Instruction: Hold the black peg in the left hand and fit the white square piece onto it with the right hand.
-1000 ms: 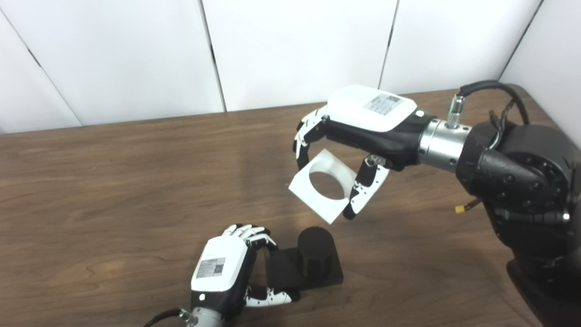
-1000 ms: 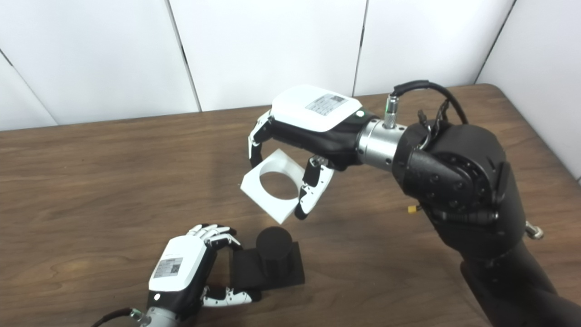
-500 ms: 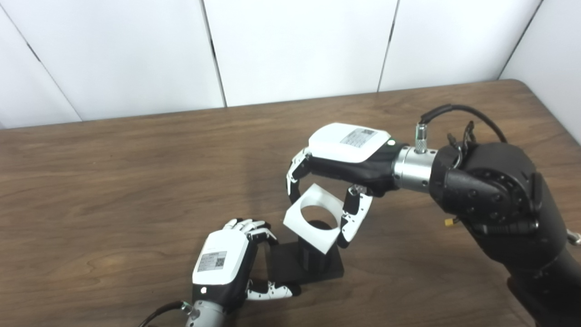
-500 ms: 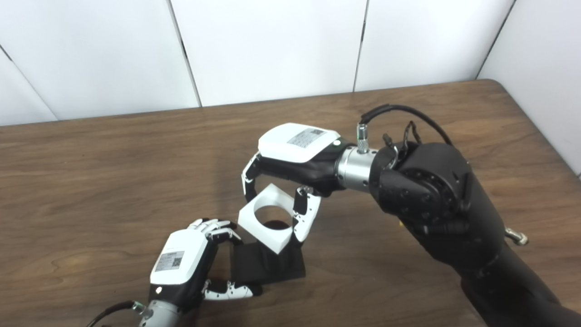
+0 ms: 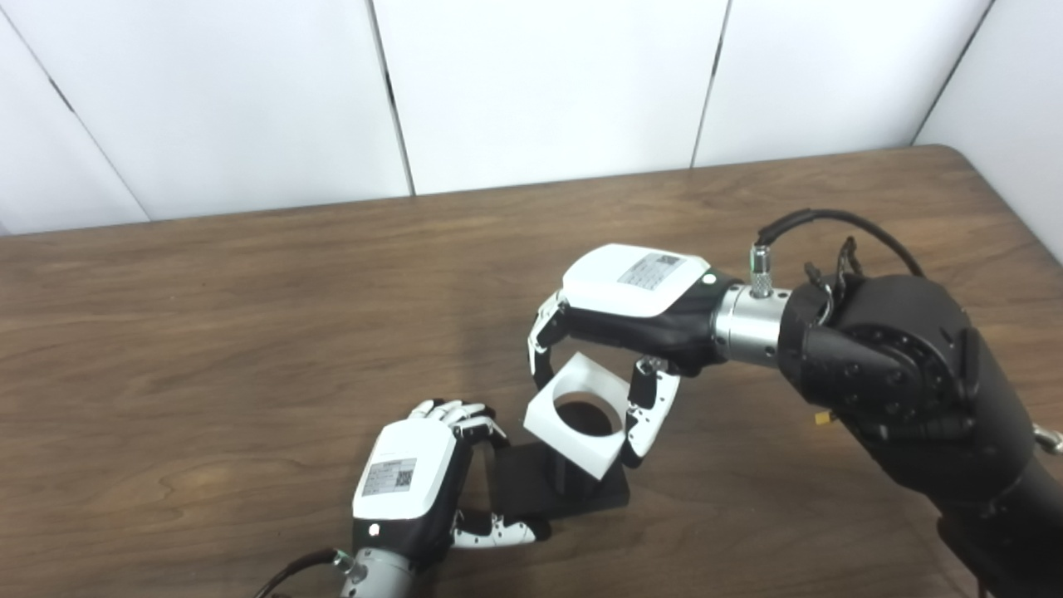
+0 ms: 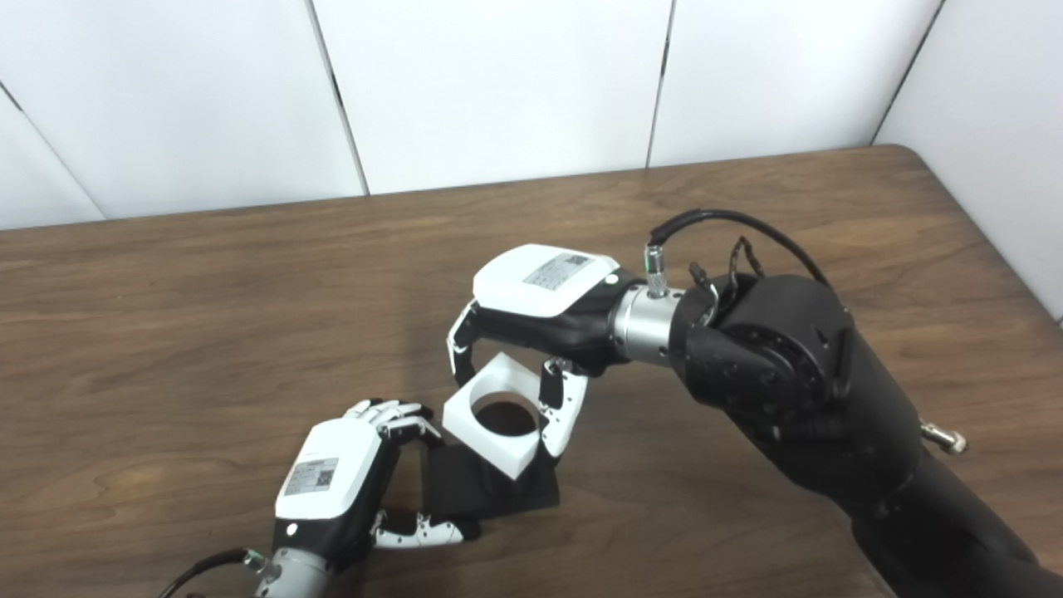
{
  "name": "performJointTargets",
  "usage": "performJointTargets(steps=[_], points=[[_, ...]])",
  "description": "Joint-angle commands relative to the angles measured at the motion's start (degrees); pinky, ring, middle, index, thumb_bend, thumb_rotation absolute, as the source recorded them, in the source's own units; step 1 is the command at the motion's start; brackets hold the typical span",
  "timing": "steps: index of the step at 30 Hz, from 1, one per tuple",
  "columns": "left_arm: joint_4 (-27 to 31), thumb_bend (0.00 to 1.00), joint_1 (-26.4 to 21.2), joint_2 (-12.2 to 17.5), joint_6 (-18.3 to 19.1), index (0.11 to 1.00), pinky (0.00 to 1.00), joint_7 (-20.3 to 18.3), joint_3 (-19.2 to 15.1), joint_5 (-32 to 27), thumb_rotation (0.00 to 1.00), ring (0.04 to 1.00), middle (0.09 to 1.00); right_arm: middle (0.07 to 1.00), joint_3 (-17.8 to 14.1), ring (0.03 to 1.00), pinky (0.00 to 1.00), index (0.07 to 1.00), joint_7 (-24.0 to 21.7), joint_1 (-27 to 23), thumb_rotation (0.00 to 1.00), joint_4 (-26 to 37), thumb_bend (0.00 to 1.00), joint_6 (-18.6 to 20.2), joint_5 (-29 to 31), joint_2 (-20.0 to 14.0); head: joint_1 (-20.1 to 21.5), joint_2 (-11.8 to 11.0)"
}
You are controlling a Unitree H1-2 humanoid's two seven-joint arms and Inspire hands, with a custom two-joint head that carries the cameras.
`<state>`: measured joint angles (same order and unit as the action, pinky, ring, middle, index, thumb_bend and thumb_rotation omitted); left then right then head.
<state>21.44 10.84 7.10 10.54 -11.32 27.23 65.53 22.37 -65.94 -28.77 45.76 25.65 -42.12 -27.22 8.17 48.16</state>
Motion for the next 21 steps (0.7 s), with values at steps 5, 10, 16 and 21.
performJointTargets(steps=[5, 10, 16, 21], points=[[-2.0, 0.52, 0.9, 0.1, 1.7, 0.487, 0.91, -4.1, 0.8, 2.3, 0.05, 0.841, 0.803, 0.759, 0.0, 0.848, 0.84, 0.483, -0.1, -0.1, 0.13, 0.4, 0.52, -0.3, -0.5, -0.5, -0.2, 0.3], [-2.1, 0.52, 1.0, -0.1, 1.5, 0.486, 0.9, -3.5, 0.8, 2.2, 0.05, 0.839, 0.802, 0.759, 0.9, 0.852, 0.84, 0.484, 1.6, 1.8, 0.13, -1.0, 0.52, -2.7, -0.7, -0.5, -0.4, 0.3], [-2.0, 0.52, 1.1, -0.1, 1.7, 0.486, 0.91, -3.9, 0.8, 2.2, 0.05, 0.842, 0.804, 0.757, 2.0, 0.842, 0.84, 0.483, 2.6, 2.8, 0.13, -2.4, 0.52, -4.6, -2.2, 0.2, -0.2, 0.3], [-1.8, 0.52, 1.1, -0.2, 1.8, 0.486, 0.91, -3.9, 0.9, 2.3, 0.05, 0.841, 0.803, 0.749, 2.6, 0.843, 0.84, 0.483, 3.3, 3.2, 0.13, -2.9, 0.52, -6.1, -2.9, 0.5, -0.1, 0.4]])
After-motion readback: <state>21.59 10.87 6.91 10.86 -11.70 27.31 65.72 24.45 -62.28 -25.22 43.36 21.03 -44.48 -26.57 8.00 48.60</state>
